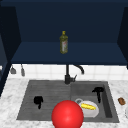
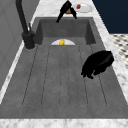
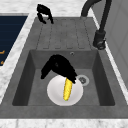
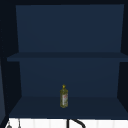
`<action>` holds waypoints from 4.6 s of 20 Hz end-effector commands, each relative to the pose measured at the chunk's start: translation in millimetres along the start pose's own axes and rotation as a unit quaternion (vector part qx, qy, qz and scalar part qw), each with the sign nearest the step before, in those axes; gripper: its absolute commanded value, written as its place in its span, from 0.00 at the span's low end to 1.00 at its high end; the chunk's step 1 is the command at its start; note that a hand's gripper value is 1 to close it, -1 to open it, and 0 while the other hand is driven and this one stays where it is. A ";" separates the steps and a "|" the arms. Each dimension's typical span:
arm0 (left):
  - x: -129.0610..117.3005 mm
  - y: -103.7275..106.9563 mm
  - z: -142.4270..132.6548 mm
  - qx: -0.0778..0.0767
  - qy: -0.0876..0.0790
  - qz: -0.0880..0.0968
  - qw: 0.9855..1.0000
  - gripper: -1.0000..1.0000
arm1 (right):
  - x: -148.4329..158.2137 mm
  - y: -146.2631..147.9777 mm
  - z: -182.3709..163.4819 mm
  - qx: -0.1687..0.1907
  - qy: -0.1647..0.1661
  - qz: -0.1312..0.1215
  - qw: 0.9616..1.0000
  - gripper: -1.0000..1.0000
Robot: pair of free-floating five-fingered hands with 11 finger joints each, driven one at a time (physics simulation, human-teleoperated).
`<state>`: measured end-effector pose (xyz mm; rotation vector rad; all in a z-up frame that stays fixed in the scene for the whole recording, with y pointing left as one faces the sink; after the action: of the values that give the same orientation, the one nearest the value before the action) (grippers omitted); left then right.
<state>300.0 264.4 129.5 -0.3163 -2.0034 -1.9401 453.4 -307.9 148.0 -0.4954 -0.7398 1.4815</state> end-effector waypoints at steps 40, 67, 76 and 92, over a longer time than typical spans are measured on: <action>0.0 0.0 0.0 0.000 0.000 0.000 1.000 0.50 | -177.4 11.8 180.7 -0.052 -0.033 -0.037 0.997 0.00; 0.0 0.0 0.0 0.000 0.000 0.000 1.000 0.50 | -337.9 86.1 170.9 -0.094 -0.014 -0.034 0.995 0.00; 0.0 0.0 0.0 0.000 0.000 0.000 1.000 0.50 | -375.0 114.9 137.2 -0.113 -0.008 -0.035 0.993 0.00; 0.0 0.0 0.0 0.000 0.000 0.000 1.000 0.50 | -373.5 119.6 131.3 -0.101 0.035 -0.062 0.992 0.00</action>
<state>300.0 264.4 129.5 -0.3163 -2.0034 -1.9401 315.3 -685.4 104.2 -0.5899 -0.8228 1.3112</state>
